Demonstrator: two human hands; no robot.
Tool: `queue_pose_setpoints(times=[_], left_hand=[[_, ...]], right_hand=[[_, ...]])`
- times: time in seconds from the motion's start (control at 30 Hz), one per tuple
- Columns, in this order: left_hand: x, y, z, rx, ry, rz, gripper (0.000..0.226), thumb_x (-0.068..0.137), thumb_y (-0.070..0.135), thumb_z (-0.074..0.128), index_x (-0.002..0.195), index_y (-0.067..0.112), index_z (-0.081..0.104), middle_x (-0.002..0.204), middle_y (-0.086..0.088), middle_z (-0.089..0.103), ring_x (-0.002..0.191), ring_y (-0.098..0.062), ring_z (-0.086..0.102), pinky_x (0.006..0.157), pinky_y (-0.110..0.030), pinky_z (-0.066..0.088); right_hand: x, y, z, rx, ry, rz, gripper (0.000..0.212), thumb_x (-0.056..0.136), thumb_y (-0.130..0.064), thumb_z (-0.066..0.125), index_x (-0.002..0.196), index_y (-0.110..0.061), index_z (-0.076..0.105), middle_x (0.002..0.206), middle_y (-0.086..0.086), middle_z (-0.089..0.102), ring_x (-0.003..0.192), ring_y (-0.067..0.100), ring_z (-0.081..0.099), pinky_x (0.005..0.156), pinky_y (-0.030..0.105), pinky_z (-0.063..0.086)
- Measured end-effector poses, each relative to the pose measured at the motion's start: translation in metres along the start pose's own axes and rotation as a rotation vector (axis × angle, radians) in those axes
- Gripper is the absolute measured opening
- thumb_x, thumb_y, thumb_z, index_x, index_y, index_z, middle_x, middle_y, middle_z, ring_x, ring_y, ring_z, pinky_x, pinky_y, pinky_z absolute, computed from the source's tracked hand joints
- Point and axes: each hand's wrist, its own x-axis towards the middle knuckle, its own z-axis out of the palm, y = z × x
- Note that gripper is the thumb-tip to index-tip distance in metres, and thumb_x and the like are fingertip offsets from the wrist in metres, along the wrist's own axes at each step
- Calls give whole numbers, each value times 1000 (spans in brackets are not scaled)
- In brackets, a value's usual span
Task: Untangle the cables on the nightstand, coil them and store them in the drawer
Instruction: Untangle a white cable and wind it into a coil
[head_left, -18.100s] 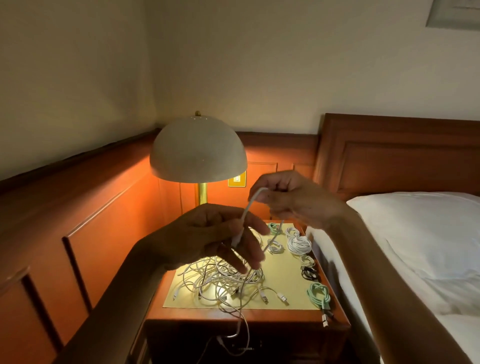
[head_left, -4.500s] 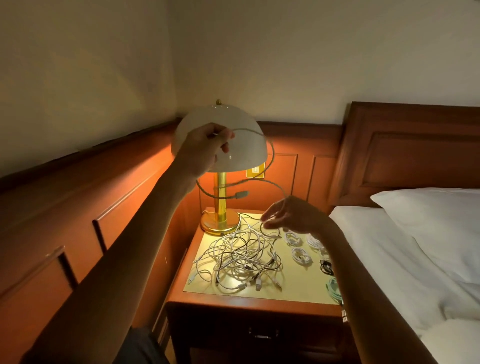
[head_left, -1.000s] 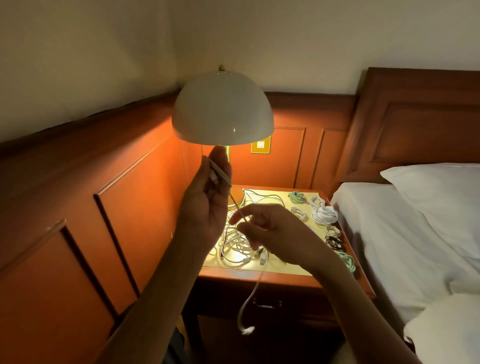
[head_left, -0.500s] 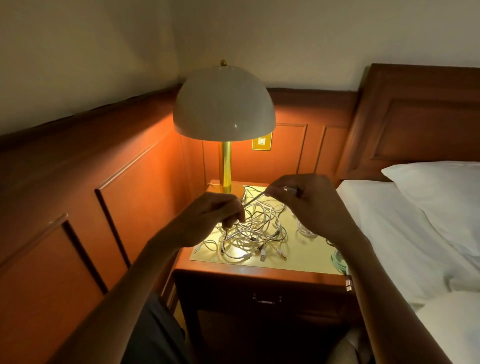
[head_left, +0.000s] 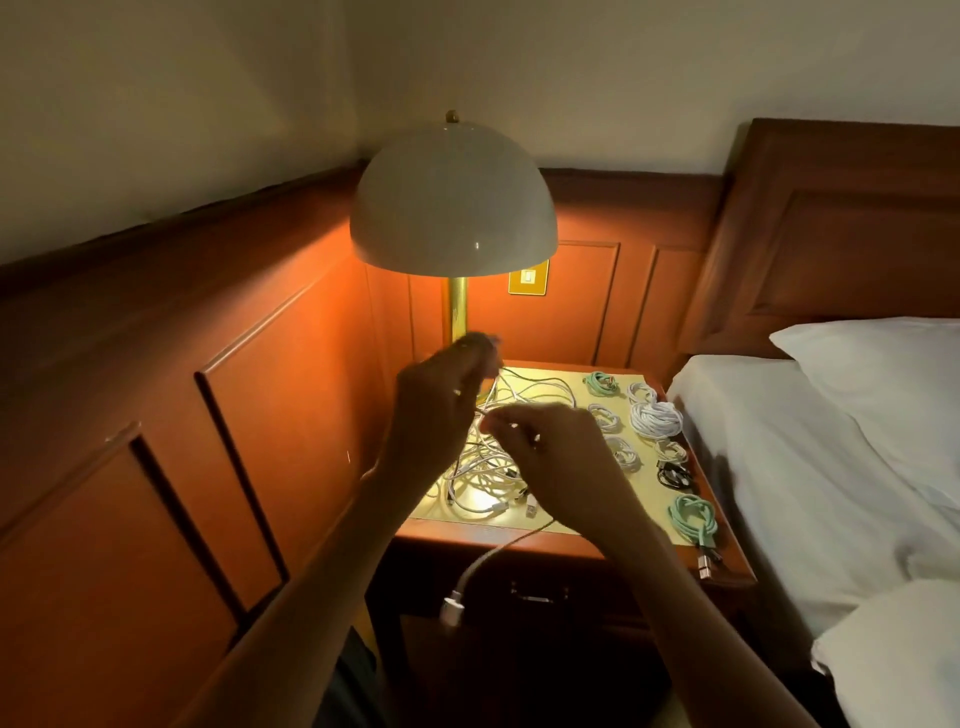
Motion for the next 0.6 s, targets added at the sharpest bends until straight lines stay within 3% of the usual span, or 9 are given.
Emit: queue_pose_setpoints(times=[0.03, 0.1, 0.2, 0.27, 0.3, 0.4, 0.5, 0.53, 0.6], left_hand=[[-8, -7, 3, 54, -148, 121, 17, 102, 10, 52, 96, 3, 67, 95, -6, 71, 90, -12, 69, 80, -24, 55], [-20, -11, 5, -75, -342, 80, 18, 102, 7, 52, 88, 6, 64, 81, -1, 67, 72, -9, 63, 67, -22, 51], [-20, -10, 0, -475, -644, -321, 29, 103, 13, 47, 83, 6, 66, 63, 9, 57, 56, -8, 52, 55, -25, 44], [-14, -7, -10, -897, -797, -554, 30, 100, 19, 49, 81, 8, 70, 59, 7, 55, 54, -8, 50, 54, -21, 44], [-14, -5, -13, -1082, -789, -609, 28, 98, 23, 53, 80, 10, 71, 58, 6, 55, 53, -8, 51, 54, -19, 44], [-10, 7, -8, -1555, -519, -714, 20, 89, 26, 72, 86, 6, 74, 62, 3, 61, 56, -6, 58, 56, -16, 49], [6, 16, 9, -2086, 20, -891, 27, 94, 14, 61, 112, -7, 63, 84, -13, 72, 73, -16, 72, 65, -22, 59], [12, 17, 15, -2068, 230, -926, 28, 97, 13, 54, 116, -6, 60, 89, -15, 74, 77, -17, 74, 65, -24, 60], [19, 19, 29, -1677, 465, -915, 23, 102, 14, 49, 114, -2, 60, 94, -13, 76, 84, -17, 75, 71, -26, 60]], right_hand=[[4, 4, -9, -77, 14, -11, 14, 93, -37, 67, 96, -29, 79, 70, -5, 72, 63, 7, 64, 70, 28, 49], [13, 15, -29, -180, 22, 9, 18, 81, -48, 75, 86, -32, 79, 72, -10, 72, 67, 6, 65, 68, 29, 51], [22, 28, -47, -111, -70, 50, 30, 64, -63, 78, 74, -35, 75, 71, -13, 71, 67, 2, 65, 66, 27, 53], [23, 33, -51, 156, -92, 112, 31, 61, -57, 80, 75, -30, 77, 73, -9, 73, 69, 4, 66, 67, 25, 50], [22, 35, -51, 286, -60, 132, 30, 62, -52, 80, 77, -26, 78, 76, -6, 74, 70, 5, 66, 70, 26, 49], [18, 40, -38, 496, 68, 161, 23, 75, -46, 72, 86, -27, 80, 74, 1, 73, 62, 3, 60, 67, 26, 45], [11, 35, -14, 449, 71, 162, 17, 93, -31, 65, 101, -25, 79, 60, -5, 63, 54, -2, 53, 57, 10, 38], [8, 34, -5, 387, 53, 152, 17, 96, -28, 63, 105, -25, 78, 58, -10, 61, 54, -3, 54, 57, 8, 39], [3, 30, 7, 258, 14, 164, 19, 99, -27, 61, 109, -27, 77, 60, -21, 63, 54, -5, 54, 57, 6, 40]])
